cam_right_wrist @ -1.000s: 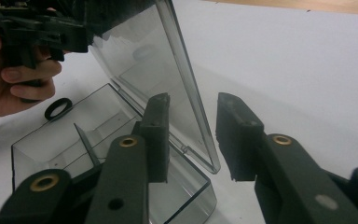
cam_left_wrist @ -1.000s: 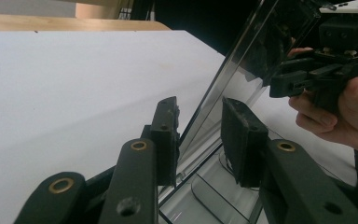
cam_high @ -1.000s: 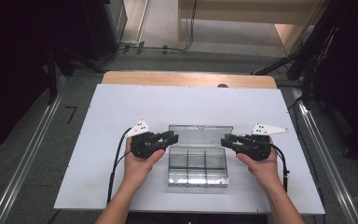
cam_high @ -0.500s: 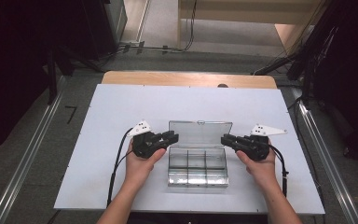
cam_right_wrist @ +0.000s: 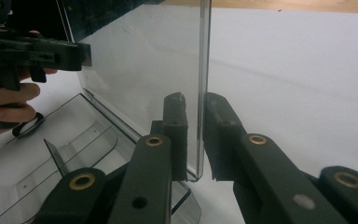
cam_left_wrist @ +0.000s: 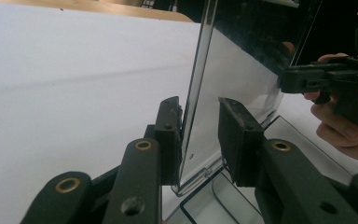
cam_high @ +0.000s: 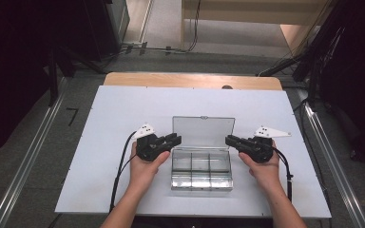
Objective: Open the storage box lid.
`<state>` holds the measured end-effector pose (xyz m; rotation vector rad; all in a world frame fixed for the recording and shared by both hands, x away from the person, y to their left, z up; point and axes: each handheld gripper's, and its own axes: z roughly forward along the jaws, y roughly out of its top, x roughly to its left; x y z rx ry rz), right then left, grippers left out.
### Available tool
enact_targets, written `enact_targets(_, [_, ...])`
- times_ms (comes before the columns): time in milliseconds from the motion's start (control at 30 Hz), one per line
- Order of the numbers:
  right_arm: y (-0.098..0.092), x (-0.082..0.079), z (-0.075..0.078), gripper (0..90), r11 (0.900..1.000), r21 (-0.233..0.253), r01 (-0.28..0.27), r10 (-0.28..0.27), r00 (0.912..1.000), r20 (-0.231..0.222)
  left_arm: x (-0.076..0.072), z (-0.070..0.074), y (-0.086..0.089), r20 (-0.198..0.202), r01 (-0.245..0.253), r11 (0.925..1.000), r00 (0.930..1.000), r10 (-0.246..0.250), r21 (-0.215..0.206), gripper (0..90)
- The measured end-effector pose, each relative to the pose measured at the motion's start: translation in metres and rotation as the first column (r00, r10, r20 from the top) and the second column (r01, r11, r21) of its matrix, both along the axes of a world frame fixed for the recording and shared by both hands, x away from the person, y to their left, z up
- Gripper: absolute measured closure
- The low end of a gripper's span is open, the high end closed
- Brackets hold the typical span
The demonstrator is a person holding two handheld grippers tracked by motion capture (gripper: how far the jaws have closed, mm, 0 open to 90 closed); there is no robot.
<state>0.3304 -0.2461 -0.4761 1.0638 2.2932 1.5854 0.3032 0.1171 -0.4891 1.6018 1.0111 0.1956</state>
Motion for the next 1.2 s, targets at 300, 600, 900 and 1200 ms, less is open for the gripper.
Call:
enact_targets(300, [0.003, 0.003, -0.003, 79.0, 0.999, 0.023, 0.025, -0.025, 0.9993, -0.027, 0.002, -0.001, 0.002, -0.014, -0.013, 0.9999, 0.9998, 0.013, -0.005, 75.1])
enact_targets(600, [0.006, 0.005, -0.004, 78.9, 0.998, 0.045, 0.045, -0.042, 0.9972, -0.061, 0.003, -0.001, 0.006, -0.029, -0.015, 0.9998, 0.9995, 0.014, -0.017, 76.5])
enact_targets(900, [0.01, 0.005, -0.004, 79.1, 0.997, 0.054, 0.052, -0.047, 0.9949, -0.089, 0.005, -0.001, 0.011, -0.043, -0.023, 0.9992, 0.9988, 0.021, -0.033, 76.7])
enact_targets(1200, [0.012, 0.007, -0.007, 78.0, 0.996, 0.067, 0.056, -0.048, 0.9933, -0.105, 0.008, -0.003, 0.013, -0.082, -0.035, 0.9981, 0.9962, 0.03, -0.052, 76.7])
